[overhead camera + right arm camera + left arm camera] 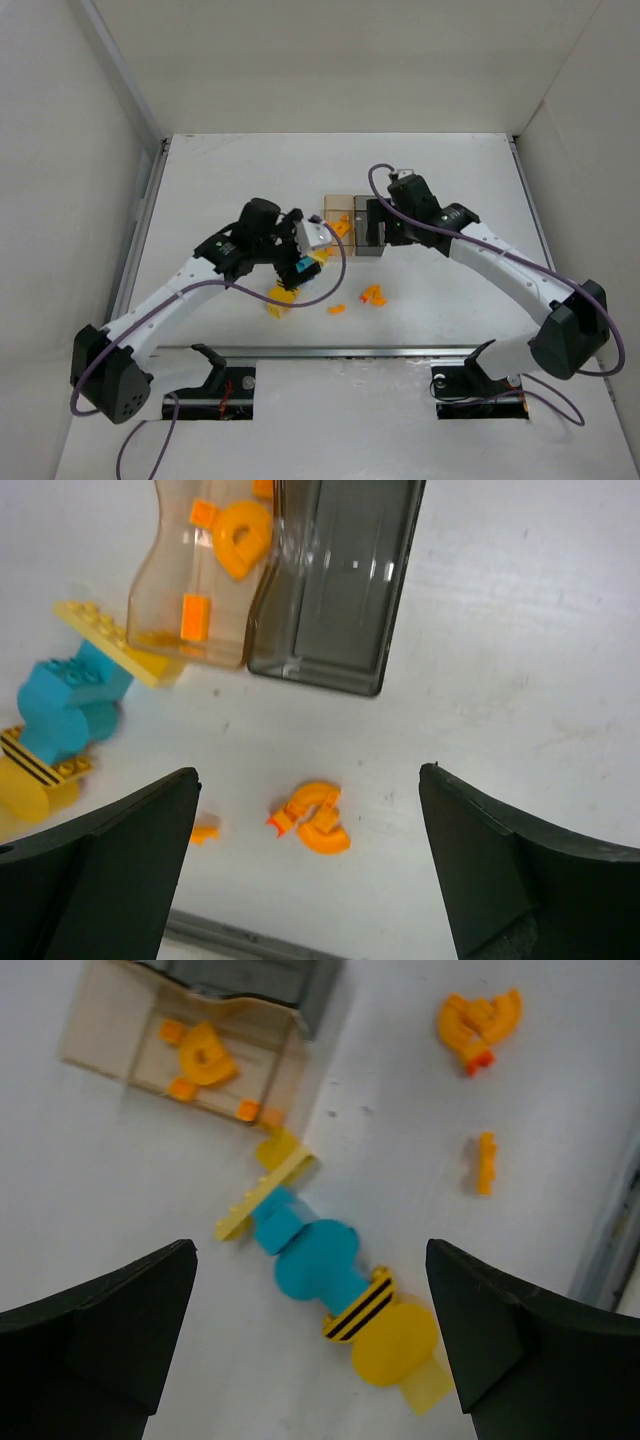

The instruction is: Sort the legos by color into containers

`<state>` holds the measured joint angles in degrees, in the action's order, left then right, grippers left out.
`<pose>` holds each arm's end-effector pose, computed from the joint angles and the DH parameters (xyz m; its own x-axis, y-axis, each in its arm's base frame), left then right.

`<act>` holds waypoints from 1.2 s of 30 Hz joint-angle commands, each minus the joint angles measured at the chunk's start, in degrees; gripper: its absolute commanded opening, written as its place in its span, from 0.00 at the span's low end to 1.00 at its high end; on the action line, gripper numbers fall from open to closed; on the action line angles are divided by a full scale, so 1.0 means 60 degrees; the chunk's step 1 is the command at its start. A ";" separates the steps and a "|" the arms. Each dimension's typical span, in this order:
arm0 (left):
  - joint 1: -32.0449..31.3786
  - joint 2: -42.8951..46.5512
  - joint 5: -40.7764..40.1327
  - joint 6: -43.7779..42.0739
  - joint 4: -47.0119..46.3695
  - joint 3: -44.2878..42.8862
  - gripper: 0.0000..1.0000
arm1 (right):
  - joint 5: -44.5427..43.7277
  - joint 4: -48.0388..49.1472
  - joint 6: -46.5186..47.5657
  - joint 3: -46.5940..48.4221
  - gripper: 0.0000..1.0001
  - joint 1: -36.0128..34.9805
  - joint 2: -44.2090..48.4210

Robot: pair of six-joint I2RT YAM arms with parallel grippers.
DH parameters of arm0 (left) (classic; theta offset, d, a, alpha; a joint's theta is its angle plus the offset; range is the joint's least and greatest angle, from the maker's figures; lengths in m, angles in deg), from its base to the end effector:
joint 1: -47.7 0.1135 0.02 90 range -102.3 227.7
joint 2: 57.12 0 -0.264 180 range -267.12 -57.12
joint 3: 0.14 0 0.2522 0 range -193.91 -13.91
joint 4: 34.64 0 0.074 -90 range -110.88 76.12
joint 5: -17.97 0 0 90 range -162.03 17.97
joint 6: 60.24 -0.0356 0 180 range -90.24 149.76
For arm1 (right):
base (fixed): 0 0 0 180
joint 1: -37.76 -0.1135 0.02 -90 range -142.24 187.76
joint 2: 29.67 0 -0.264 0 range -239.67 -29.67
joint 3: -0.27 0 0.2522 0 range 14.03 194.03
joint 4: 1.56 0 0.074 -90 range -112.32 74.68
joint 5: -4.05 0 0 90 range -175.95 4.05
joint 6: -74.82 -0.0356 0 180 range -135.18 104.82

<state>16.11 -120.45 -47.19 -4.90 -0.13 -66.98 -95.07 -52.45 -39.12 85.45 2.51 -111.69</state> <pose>0.2003 -0.1407 0.3101 0.0839 0.5543 -0.8281 0.8928 0.3272 0.3095 0.2553 0.1735 0.3081 -0.7482 -0.0382 -0.6624 -0.1960 0.9665 0.1657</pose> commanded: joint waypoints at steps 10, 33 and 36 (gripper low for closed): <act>-0.3361 -0.3080 0.0591 -0.0436 0.1097 -0.0791 0.73 | -0.0705 0.0020 -0.1502 -0.2102 0.96 -0.0513 0.2433; -0.4109 -0.5544 -0.0580 0.0239 0.0115 -0.0939 0.00 | -0.1218 -0.0273 -0.1502 -0.2381 0.96 -0.0513 0.2918; -0.4109 -0.5413 -0.0580 0.0239 0.0115 -0.0735 0.00 | -0.1306 -0.0273 -0.1502 -0.2294 0.96 -0.0513 0.2918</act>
<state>-8.22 -153.76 -50.47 -4.13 0.94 -72.16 -101.33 -54.33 -47.58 71.18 0.11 -95.17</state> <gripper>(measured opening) 0.055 0.959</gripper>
